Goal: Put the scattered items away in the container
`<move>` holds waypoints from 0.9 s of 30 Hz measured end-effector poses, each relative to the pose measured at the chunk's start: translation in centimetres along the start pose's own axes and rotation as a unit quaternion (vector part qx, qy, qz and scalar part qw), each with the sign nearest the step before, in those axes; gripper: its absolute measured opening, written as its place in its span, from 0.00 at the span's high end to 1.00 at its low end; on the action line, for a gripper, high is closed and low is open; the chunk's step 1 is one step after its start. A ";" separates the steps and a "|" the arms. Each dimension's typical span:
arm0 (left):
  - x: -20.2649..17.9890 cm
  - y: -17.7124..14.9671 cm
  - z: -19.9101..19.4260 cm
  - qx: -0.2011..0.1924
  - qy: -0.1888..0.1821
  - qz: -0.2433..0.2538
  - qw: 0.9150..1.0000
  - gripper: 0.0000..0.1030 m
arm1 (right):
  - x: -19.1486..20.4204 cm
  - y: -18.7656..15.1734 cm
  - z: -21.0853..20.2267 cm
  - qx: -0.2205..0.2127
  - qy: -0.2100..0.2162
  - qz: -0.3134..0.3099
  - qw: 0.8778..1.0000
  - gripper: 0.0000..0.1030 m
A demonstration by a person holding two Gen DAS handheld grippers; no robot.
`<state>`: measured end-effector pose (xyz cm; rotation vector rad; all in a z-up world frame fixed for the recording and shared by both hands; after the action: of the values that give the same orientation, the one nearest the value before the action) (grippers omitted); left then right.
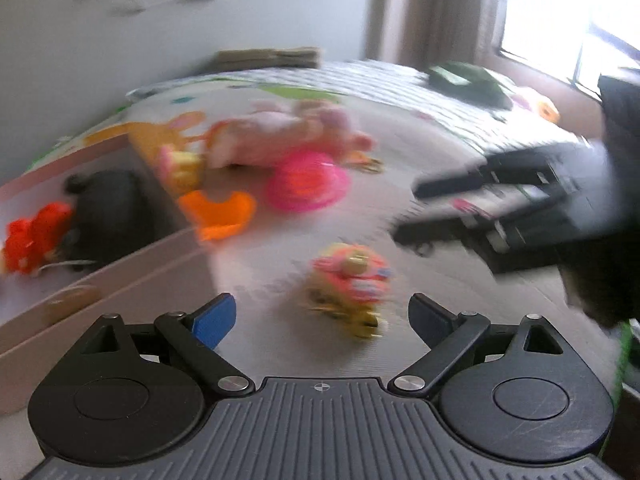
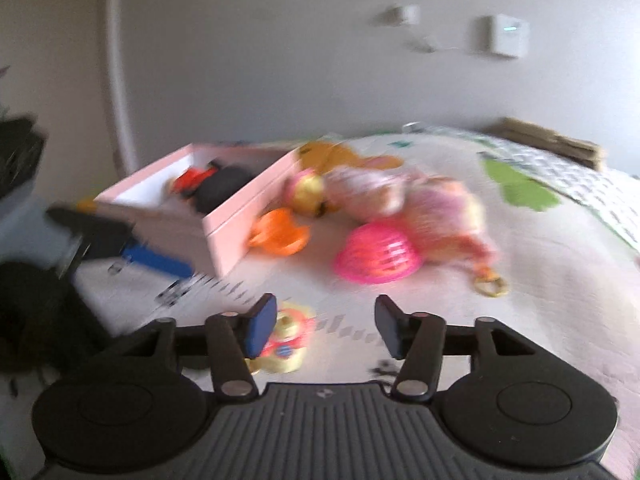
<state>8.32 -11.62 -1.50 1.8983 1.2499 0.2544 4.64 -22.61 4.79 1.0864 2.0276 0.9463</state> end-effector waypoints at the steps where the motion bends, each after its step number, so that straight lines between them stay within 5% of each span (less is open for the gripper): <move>1: -0.6 -0.1 0.5 0.002 0.002 0.006 1.000 0.06 | -0.6 -0.1 -0.2 -0.003 -0.009 0.010 1.000 0.46; 10: -2.6 0.2 5.4 0.020 0.033 0.017 0.999 0.07 | -4.0 -1.2 1.5 0.009 -0.037 0.072 0.997 0.44; 14: -2.4 0.3 5.6 0.020 0.038 0.019 0.999 0.40 | -4.5 -0.4 3.3 0.012 -0.041 0.071 0.997 0.33; 27: -0.3 -1.0 -0.6 0.008 0.031 0.013 0.999 0.41 | -4.0 1.6 11.2 0.041 -0.053 0.032 0.997 0.33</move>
<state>7.19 -11.43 -1.74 1.9349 1.2731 0.3200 16.03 -22.22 0.90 1.2257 1.9707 0.8258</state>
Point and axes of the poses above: each gripper's, at about its wrist camera, not at the fingertips, and z roughly the way its jaws point, x to its left, y to its top, the point moved 7 cm from there along z, roughly the way its jaws point, and after that the axes turned 15 degrees about -z, right-handed, at the moved point
